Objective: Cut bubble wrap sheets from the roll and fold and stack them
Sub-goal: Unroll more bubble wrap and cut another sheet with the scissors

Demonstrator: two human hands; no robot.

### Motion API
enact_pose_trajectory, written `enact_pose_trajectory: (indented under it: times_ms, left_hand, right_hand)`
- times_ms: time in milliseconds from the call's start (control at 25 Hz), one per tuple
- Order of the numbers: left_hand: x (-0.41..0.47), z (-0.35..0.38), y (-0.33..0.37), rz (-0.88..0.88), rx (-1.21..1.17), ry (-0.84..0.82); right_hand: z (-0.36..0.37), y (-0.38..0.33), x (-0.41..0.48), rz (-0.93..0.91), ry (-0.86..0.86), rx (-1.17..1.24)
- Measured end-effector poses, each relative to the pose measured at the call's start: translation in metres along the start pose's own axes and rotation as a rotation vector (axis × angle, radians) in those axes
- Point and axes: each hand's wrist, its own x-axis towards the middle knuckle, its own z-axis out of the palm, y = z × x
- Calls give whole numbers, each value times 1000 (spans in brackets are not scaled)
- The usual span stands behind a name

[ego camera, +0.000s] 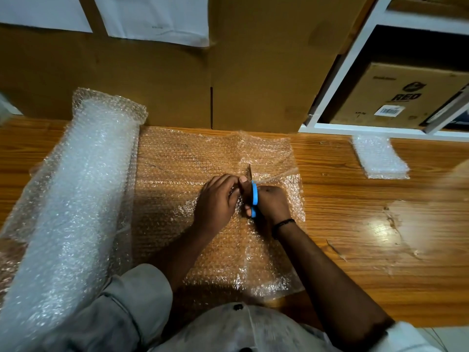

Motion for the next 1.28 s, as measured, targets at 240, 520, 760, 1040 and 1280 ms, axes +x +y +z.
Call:
enact_pose_trajectory:
  times_ms: [240, 520, 760, 1040, 1280]
  left_hand:
    - [-1, -2, 3, 27, -35, 28]
    - [0, -3, 3, 46, -80, 51]
    - [1, 2, -2, 32, -90, 24]
    - [0, 0, -1, 43, -87, 26]
    - [1, 0, -1, 44, -96, 23]
  right_hand:
    - [-1, -14, 8, 85, -28, 43]
    - [-4, -13, 25, 35, 3, -84]
    - [-6, -18, 31, 37, 36, -84]
    - [-6, -29, 45, 54, 41, -148]
    - [-10, -28, 59, 11, 64, -294]
